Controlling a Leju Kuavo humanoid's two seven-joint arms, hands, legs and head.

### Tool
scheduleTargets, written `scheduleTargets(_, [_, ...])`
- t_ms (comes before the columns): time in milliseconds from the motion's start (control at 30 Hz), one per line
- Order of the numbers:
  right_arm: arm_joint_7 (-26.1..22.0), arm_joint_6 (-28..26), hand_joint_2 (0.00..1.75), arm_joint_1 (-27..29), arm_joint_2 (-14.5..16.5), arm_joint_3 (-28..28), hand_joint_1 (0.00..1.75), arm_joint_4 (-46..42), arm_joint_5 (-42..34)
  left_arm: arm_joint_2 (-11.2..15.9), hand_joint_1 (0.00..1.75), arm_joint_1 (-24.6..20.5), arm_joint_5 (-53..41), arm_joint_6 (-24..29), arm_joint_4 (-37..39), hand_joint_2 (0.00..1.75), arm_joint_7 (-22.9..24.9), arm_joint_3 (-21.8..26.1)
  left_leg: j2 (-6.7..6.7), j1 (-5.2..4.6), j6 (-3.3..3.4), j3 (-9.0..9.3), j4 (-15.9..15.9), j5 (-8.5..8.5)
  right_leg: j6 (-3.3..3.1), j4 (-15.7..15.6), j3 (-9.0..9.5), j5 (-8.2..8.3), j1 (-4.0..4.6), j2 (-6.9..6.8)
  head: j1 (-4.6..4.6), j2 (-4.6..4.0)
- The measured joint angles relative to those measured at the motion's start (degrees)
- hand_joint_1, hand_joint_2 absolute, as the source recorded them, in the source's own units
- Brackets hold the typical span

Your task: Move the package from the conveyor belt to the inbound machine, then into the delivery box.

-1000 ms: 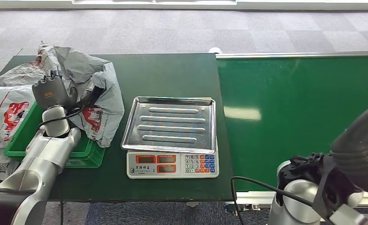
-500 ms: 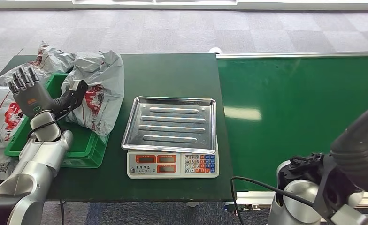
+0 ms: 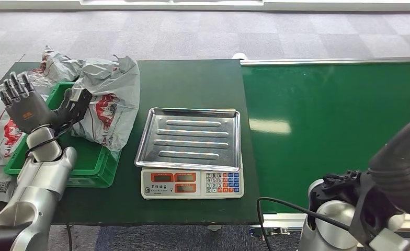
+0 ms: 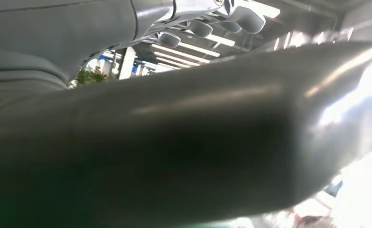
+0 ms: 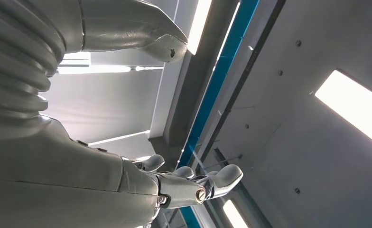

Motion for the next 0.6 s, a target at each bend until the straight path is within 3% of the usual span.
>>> scheduleTargets(100, [0.0,0.0,1.75,0.0,0.0,0.0,0.0,0.02,-0.15,-1.76,0.0,2.67,3.05,0.13,-8.72,0.0,-10.56,5.98,-0.01,0.0,0.0,-0.02,0.0,0.0,0.0,0.0,-0.03,0.0,0.0,0.04,-0.01,0.0])
scheduleTargets(233, [0.0,0.0,1.75,0.0,0.0,0.0,0.0,0.07,-0.25,-7.44,0.0,2.97,14.13,0.18,-18.67,1.75,-35.68,19.14,0.01,-0.01,0.0,-0.06,0.0,0.0,0.01,0.0,-0.05,0.0,-0.02,0.06,0.01,0.0])
scheduleTargets(333, [0.01,0.0,1.75,0.01,0.0,0.0,0.0,0.1,-0.14,-11.92,0.0,2.19,26.74,-2.03,-23.51,1.75,-52.34,28.5,0.08,-0.05,0.0,0.02,0.01,-0.02,0.01,-0.01,-0.04,0.01,-0.05,0.11,0.01,0.0])
scheduleTargets(400, [0.01,0.0,1.75,0.02,0.0,0.0,0.0,0.31,0.49,-15.51,0.0,4.54,42.15,-8.65,-30.0,1.75,-60.61,31.01,0.16,-0.06,0.0,0.1,0.01,-0.06,0.01,-0.01,-0.06,0.01,-0.07,0.22,-0.01,0.0])
scheduleTargets(467, [0.0,0.01,1.75,0.02,0.0,0.0,0.0,0.79,1.33,-19.38,0.0,9.06,62.88,-14.33,-39.99,1.75,-64.59,28.58,0.25,-0.06,0.03,0.11,0.03,-0.12,0.02,-0.02,-0.07,0.0,-0.08,0.33,-0.01,0.0])
scheduleTargets(533, [0.0,0.04,1.75,0.0,0.0,0.03,0.0,1.64,2.3,-21.56,0.0,13.21,81.15,-15.95,-48.37,1.75,-65.37,21.39,0.16,-0.06,0.07,0.01,0.04,-0.16,0.04,-0.02,-0.03,-0.02,-0.07,0.24,0.02,0.0])
scheduleTargets(600, [0.0,0.07,1.75,0.0,0.0,0.12,0.0,2.7,3.28,-21.99,0.0,16.14,89.58,-17.04,-53.73,1.75,-65.54,14.52,0.05,-0.06,0.09,-0.06,0.04,-0.2,0.08,-0.02,0.02,-0.04,-0.07,0.12,0.01,0.0])
